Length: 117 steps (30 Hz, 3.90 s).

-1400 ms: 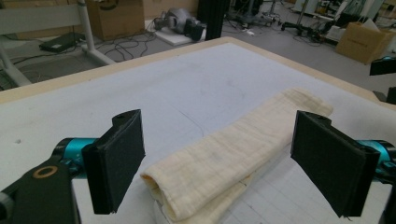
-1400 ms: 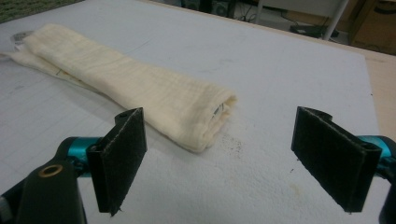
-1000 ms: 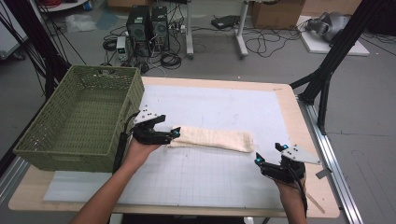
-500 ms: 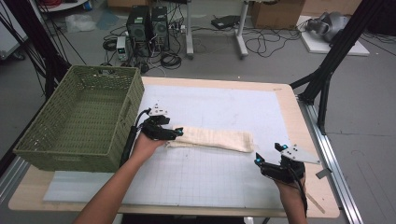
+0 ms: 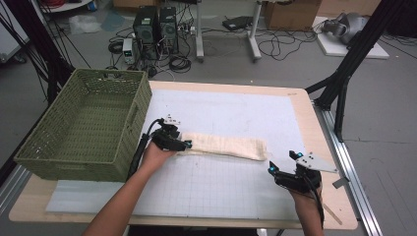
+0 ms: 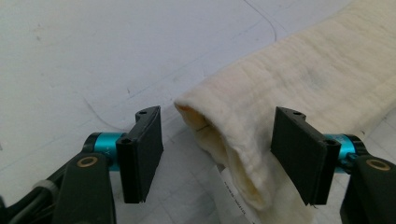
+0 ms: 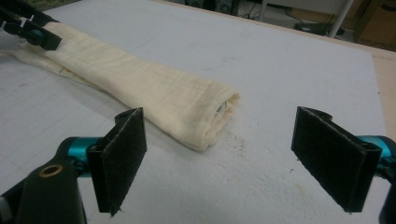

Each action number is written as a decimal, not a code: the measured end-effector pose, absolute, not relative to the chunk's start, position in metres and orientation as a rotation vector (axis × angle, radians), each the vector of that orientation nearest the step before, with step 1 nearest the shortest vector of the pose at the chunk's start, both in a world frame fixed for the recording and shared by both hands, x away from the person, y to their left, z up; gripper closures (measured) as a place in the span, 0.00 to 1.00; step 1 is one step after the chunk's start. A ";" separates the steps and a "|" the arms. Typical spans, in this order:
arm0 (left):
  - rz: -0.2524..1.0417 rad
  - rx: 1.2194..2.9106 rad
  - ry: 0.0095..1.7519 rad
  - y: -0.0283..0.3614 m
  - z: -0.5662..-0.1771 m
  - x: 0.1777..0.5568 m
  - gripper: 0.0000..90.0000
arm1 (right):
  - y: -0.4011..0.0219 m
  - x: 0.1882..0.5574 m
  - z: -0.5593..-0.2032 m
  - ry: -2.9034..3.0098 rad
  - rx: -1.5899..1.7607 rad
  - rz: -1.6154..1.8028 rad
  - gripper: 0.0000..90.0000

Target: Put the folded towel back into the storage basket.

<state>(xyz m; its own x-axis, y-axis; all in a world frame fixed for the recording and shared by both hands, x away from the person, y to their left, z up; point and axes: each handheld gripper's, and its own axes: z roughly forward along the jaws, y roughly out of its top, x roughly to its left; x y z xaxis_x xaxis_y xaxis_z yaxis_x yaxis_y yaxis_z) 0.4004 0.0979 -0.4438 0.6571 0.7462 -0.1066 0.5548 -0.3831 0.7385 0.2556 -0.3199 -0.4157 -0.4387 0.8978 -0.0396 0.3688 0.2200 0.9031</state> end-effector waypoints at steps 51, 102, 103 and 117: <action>0.246 1.917 0.761 0.098 -0.407 0.361 0.90 | -0.314 0.274 -0.391 2.017 1.103 1.261 0.18; 0.270 1.869 0.773 0.123 -0.420 0.334 0.89 | -0.283 0.336 -0.440 2.256 1.166 1.179 0.89; 0.274 1.859 0.772 0.124 -0.419 0.333 0.89 | -0.283 0.335 -0.439 2.246 1.168 1.197 0.89; 0.341 1.780 0.665 0.142 -0.399 0.308 0.89 | -0.288 0.326 -0.417 2.105 1.020 1.432 0.90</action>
